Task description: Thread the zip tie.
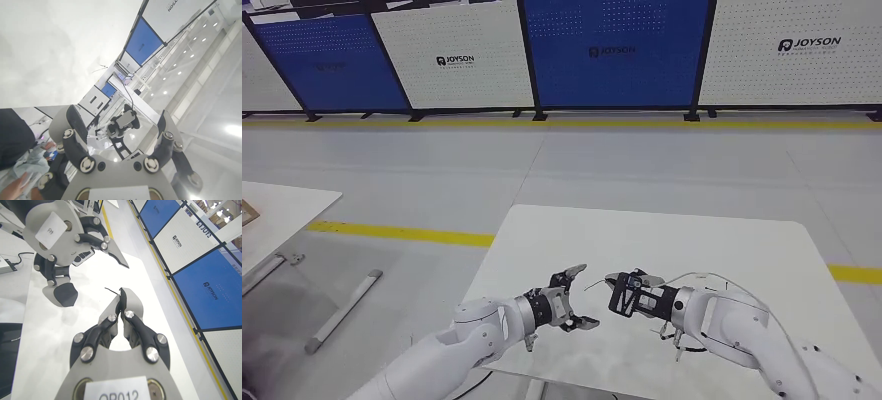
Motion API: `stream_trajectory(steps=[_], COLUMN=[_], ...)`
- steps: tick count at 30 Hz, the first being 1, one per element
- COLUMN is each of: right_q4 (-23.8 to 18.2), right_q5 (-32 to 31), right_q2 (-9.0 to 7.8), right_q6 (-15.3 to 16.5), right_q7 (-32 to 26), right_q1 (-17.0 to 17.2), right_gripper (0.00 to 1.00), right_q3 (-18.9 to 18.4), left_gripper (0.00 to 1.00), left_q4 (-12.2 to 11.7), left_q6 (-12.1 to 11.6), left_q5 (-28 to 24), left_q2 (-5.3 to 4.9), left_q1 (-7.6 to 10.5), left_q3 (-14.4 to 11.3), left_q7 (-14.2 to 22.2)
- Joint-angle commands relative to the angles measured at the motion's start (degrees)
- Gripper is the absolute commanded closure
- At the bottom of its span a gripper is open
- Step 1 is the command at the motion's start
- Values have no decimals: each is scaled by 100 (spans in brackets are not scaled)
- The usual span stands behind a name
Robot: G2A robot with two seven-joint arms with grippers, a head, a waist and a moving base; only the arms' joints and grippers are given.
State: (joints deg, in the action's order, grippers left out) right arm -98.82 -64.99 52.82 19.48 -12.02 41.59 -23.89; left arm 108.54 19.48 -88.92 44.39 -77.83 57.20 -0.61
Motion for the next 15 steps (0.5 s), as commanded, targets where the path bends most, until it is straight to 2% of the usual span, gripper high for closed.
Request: stream_trajectory(steps=[1, 8, 10, 15], right_q4=[0, 0, 0, 0], right_q5=[0, 0, 0, 0], right_q2=[0, 0, 0, 0], right_q6=[0, 0, 0, 0], right_q7=[0, 0, 0, 0], right_q1=[0, 0, 0, 0], right_gripper=[100, 100, 100, 100], right_q3=[0, 0, 0, 0], left_gripper=[0, 0, 0, 0], left_q4=[-15, -35, -79, -201], left_q6=[0, -55, -162, -159], left_q5=[-104, -57, 44, -4], left_q2=[8, 13, 53, 156], left_q1=[54, 49, 54, 230], left_q3=[26, 22, -60, -196], left_q7=[-142, -172, -317, -395])
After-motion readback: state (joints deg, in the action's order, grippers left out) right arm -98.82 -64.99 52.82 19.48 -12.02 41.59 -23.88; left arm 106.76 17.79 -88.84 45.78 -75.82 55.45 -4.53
